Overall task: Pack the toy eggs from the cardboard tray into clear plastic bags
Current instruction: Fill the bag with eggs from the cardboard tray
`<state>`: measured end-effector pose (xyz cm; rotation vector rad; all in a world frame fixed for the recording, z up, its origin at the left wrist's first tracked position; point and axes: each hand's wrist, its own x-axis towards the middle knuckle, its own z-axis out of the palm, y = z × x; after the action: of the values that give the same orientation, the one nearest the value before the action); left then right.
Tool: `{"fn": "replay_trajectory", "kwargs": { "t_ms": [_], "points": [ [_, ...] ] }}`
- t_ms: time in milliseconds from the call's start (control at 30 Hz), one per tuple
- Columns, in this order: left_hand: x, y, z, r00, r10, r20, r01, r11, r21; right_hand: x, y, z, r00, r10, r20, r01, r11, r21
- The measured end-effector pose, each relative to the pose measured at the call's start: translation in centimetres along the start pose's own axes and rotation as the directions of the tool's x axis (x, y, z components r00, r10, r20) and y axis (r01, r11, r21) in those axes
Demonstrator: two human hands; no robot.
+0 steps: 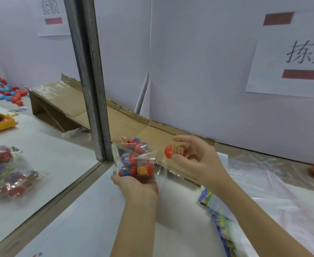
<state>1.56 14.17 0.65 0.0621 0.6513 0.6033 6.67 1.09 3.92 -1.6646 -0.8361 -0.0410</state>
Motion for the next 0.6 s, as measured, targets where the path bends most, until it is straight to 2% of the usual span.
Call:
{"fn": "replay_trajectory", "kwargs": {
  "t_ms": [67,167,333,500,600],
  "points": [
    [-0.3,-0.5,0.2,0.995,-0.094,0.030,0.096,0.993,-0.072,-1.7,-0.7,-0.2,0.999,-0.018,0.027,0.020,0.995,-0.098],
    [-1.4,-1.4,0.2,0.991,-0.113,0.073,0.119,0.989,-0.091,-2.7,-0.8,-0.2,0.998,-0.042,-0.035,0.033,0.974,-0.226],
    [-2.9,-2.7,0.3,0.984,-0.150,0.093,0.150,0.989,0.011,-3.5,-0.5,0.3,0.995,-0.045,-0.090,0.014,0.945,-0.326],
    [-3.1,-3.2,0.0,0.982,-0.133,0.134,0.125,0.990,0.071,-3.8,-0.4,0.8,0.972,0.022,-0.232,-0.058,0.987,-0.151],
    [-3.1,-3.7,-0.1,0.976,-0.134,0.171,0.115,0.987,0.114,-4.0,-0.2,1.0,0.976,0.031,-0.217,-0.057,0.992,-0.111]
  ]
}}
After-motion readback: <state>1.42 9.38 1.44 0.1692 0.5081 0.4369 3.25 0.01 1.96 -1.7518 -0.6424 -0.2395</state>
